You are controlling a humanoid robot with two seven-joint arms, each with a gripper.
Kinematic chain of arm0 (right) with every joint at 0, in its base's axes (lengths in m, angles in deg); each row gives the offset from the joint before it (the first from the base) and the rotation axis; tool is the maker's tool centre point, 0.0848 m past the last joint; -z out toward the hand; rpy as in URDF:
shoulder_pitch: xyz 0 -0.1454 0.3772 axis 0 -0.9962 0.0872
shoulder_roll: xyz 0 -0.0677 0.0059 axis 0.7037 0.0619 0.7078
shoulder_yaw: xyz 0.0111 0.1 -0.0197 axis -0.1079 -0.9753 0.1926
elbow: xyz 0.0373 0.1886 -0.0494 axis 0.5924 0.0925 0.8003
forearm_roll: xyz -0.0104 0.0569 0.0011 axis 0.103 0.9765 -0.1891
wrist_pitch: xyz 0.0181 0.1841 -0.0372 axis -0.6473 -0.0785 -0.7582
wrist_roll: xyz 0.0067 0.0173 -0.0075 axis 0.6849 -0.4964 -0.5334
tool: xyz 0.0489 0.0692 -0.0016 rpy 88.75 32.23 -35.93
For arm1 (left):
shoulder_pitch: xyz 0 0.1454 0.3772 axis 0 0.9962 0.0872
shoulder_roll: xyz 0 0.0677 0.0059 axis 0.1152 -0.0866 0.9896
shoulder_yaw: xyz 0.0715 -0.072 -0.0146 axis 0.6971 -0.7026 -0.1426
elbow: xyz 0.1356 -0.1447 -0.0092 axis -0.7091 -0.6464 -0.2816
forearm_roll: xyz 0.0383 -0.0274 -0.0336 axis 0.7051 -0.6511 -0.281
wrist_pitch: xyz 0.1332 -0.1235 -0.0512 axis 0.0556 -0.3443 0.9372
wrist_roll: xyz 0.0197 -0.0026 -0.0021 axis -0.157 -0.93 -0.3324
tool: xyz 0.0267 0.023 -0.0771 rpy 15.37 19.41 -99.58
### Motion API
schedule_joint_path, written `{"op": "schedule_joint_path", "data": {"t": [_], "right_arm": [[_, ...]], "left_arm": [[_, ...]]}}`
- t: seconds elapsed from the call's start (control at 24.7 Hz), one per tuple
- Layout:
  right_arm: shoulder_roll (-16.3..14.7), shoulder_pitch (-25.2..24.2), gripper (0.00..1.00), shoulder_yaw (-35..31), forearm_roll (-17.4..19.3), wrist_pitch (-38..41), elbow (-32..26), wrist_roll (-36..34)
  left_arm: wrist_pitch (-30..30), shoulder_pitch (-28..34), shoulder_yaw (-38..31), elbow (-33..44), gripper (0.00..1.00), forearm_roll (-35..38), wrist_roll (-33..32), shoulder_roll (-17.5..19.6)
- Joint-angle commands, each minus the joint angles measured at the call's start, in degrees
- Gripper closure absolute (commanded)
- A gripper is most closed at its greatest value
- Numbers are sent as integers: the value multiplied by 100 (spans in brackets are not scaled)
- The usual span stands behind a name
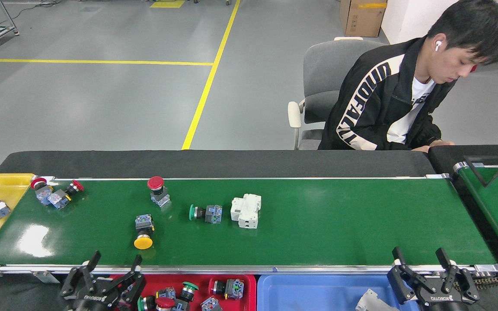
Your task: Pick switch part from conveyor to tray
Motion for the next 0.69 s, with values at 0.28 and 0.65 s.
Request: {"op": "schedule_joint_path", "data": {"t": [0.28, 0.65], "right_arm": [[-17, 23, 4, 172, -13, 10, -74, -53], [-9, 40, 4, 207, -13, 10, -74, -53]], "left_arm": [[445, -1761, 93, -2178, 11, 236, 14, 577], [58, -2289, 85, -3294, 92, -159, 84, 1122]]}}
